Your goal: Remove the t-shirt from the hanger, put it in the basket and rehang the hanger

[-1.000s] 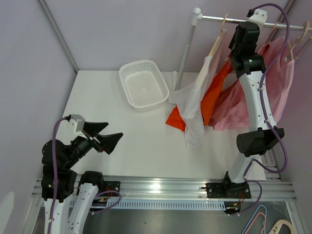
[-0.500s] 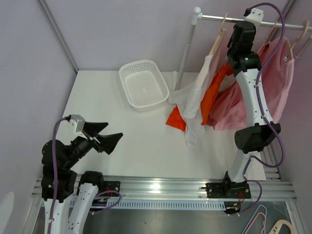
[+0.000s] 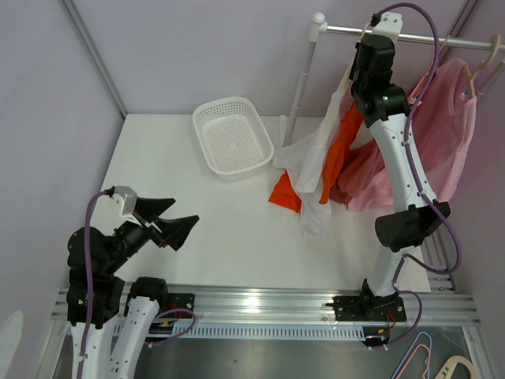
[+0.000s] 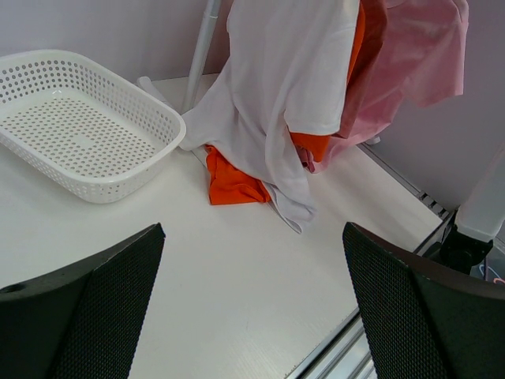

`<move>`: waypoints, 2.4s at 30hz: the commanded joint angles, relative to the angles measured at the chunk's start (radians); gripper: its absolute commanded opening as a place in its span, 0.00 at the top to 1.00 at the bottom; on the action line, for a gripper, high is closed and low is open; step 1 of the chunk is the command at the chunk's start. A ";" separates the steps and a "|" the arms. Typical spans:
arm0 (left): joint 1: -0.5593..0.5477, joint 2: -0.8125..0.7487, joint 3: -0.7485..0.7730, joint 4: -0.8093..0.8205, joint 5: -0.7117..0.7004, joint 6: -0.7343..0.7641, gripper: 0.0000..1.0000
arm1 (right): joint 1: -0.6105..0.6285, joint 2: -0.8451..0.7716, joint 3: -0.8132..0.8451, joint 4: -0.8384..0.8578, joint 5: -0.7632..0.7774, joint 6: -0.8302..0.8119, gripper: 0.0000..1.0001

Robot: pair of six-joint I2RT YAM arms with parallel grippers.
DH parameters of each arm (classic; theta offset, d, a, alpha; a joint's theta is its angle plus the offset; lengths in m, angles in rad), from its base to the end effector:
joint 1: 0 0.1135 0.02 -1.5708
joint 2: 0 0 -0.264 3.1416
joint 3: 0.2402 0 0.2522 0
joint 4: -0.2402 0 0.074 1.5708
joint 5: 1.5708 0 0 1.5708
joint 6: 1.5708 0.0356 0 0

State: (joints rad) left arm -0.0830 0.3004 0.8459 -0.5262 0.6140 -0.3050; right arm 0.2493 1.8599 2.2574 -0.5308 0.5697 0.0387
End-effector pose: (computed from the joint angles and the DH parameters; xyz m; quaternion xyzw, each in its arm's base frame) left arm 0.0473 -0.0245 0.3720 0.1405 0.6873 -0.3388 0.6270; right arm 0.3933 0.0803 0.5029 0.1081 0.7377 -0.1186 0.6557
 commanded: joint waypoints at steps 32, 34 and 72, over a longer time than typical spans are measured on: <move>-0.222 0.299 0.131 0.290 0.088 -0.060 0.02 | 0.177 -0.714 -0.581 -0.215 0.033 0.348 1.00; -0.308 0.377 0.185 0.284 0.000 -0.022 0.02 | 0.179 -0.683 -0.541 -0.221 0.013 0.348 1.00; -1.032 1.161 0.462 0.586 -0.514 0.211 0.01 | 0.220 -0.403 -0.104 -0.334 -0.083 0.386 1.00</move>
State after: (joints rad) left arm -1.1038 1.4315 1.2327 -0.0017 0.1112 -0.0963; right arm 0.4583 1.4837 2.1174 -0.8871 0.5056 0.4007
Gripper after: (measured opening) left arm 0.994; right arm 0.036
